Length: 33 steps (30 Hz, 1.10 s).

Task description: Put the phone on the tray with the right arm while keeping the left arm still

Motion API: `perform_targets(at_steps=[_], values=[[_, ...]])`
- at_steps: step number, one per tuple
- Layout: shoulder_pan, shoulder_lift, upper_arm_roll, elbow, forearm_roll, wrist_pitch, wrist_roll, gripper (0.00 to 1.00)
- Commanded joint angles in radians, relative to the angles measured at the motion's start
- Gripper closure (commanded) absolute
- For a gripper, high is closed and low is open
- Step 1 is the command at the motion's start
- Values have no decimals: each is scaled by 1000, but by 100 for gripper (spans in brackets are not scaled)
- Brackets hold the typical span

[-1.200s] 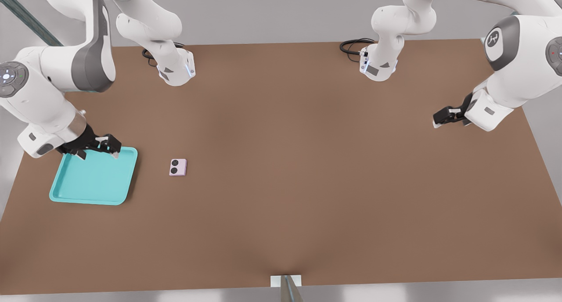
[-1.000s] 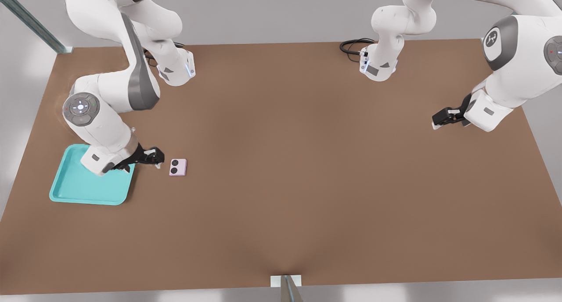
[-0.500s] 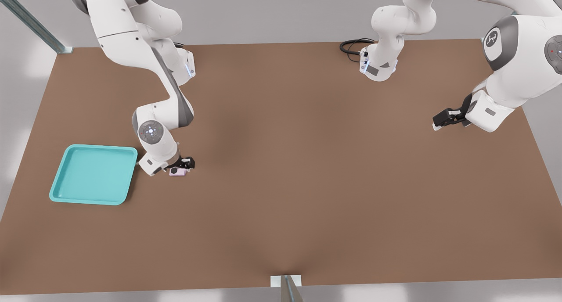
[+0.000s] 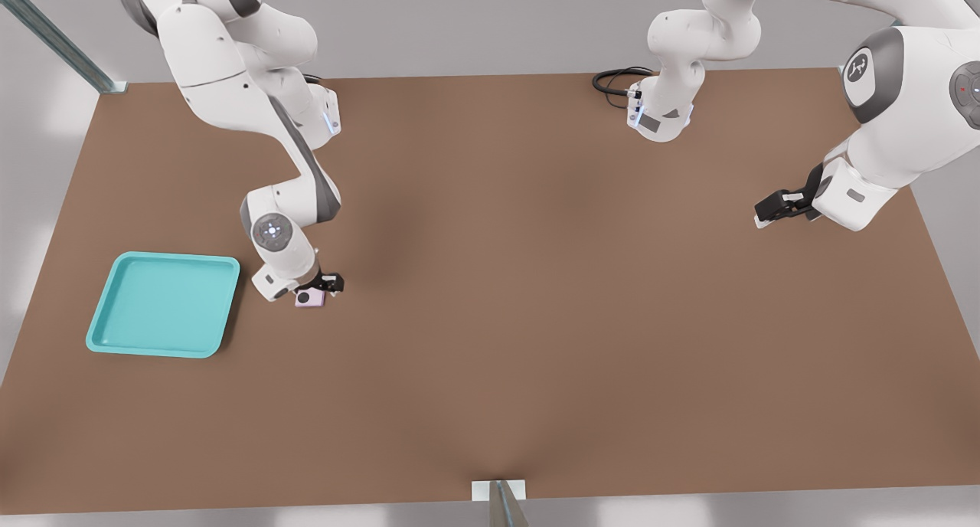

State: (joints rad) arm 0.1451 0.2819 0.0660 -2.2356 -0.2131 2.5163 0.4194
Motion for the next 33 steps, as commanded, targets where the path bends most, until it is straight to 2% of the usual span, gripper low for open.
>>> perform_targets(at_steps=[1, 9, 17, 21, 33], values=[[-12, 5, 0, -1, -46, 21, -189, 0], [-84, 46, 6, -32, -48, 41, -268, 0], [-88, 71, 8, -52, -37, 41, -255, 0], [-88, 88, 8, -52, 121, 52, -263, 0], [-96, 131, 8, -44, 170, 111, -263, 0]])
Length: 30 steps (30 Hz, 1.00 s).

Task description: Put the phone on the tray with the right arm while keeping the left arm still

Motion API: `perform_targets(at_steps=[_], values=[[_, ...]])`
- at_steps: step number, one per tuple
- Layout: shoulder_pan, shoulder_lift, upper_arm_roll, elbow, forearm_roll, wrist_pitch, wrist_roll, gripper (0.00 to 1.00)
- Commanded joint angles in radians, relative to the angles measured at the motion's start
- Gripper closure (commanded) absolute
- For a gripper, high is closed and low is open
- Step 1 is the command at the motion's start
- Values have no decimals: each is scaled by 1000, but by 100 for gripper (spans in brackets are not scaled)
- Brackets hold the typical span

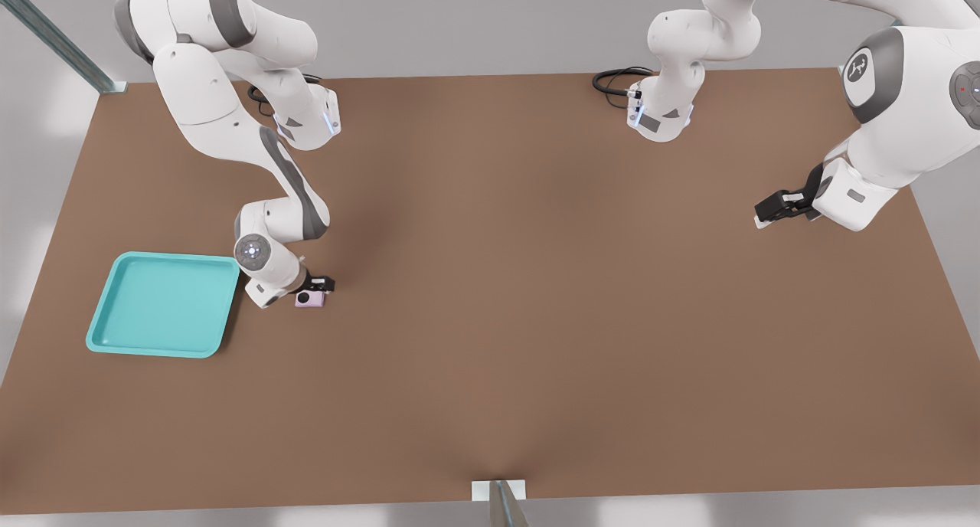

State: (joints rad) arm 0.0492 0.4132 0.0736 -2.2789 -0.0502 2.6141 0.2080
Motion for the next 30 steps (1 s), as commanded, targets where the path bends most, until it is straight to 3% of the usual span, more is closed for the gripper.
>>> perform_targets(at_steps=[1, 11, 15, 19, 27, 30], values=[[0, 1, 0, -1, 7, 14, -52, 0], [-3, 38, 0, 4, 7, 37, -52, 0], [-3, 36, 2, 4, 6, 35, -53, 17], [-6, 33, 2, 4, 6, 34, -55, 27], [-28, -17, 18, 2, 3, 18, -56, 27], [-120, -71, 20, 2, 3, -16, -154, 27]])
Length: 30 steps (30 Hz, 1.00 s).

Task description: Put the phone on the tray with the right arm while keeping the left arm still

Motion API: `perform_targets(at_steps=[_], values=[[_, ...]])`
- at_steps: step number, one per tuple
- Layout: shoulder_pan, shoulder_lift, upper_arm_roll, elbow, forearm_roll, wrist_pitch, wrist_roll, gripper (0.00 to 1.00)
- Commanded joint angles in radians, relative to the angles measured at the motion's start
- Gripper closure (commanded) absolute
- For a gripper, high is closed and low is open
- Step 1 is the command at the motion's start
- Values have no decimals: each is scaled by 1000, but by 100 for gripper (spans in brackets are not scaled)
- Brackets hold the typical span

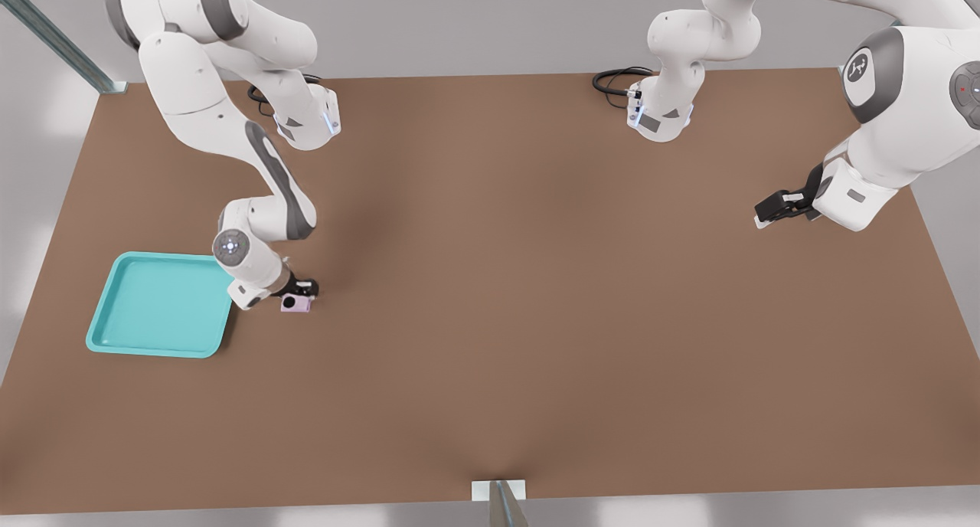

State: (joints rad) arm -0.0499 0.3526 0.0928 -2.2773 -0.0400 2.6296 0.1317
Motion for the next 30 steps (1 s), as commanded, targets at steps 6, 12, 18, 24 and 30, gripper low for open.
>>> perform_targets(at_steps=[6, 12, 18, 24, 30], values=[[-323, -41, 2, 2, -9, -30, -435, 27], [-530, -41, 56, 5, -11, -22, -578, 0], [-297, -225, -4, 235, 14, -366, -511, 0], [70, -311, -48, 820, -67, -1037, -107, 0], [70, -236, -39, 829, -52, -1002, -89, 0]])
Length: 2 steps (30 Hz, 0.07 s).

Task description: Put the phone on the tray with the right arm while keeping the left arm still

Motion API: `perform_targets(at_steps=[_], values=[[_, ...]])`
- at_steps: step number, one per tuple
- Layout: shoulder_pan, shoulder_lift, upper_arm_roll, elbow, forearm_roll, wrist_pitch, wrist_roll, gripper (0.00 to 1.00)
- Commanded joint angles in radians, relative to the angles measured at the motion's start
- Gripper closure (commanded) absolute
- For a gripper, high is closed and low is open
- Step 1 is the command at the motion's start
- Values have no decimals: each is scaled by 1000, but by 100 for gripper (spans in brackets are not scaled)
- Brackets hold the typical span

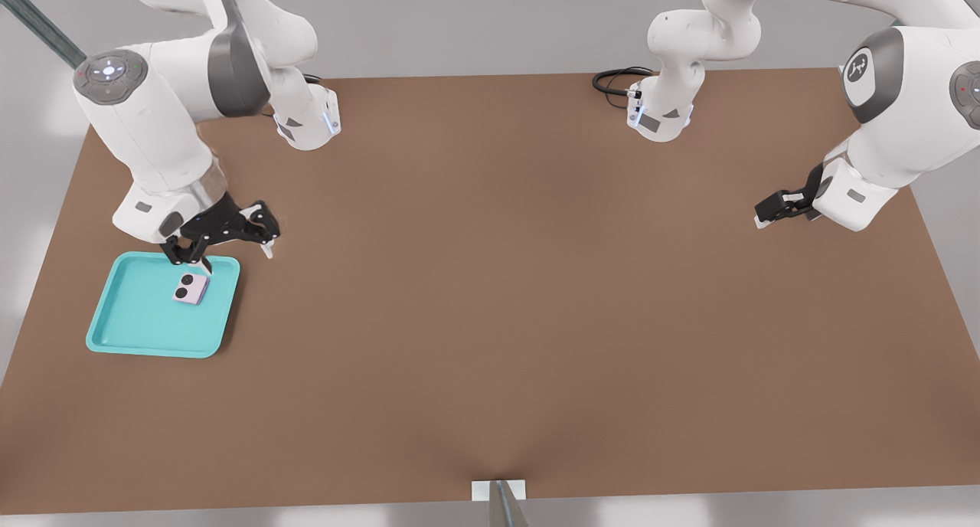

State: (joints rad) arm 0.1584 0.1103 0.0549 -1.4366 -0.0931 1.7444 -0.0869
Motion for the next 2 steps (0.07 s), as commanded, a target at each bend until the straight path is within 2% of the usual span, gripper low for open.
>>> perform_targets(at_steps=[1, 2], values=[[-138, 54, -1, 53, -8, -146, 130, 0], [-138, 55, -3, 53, -16, -143, 130, 0]])
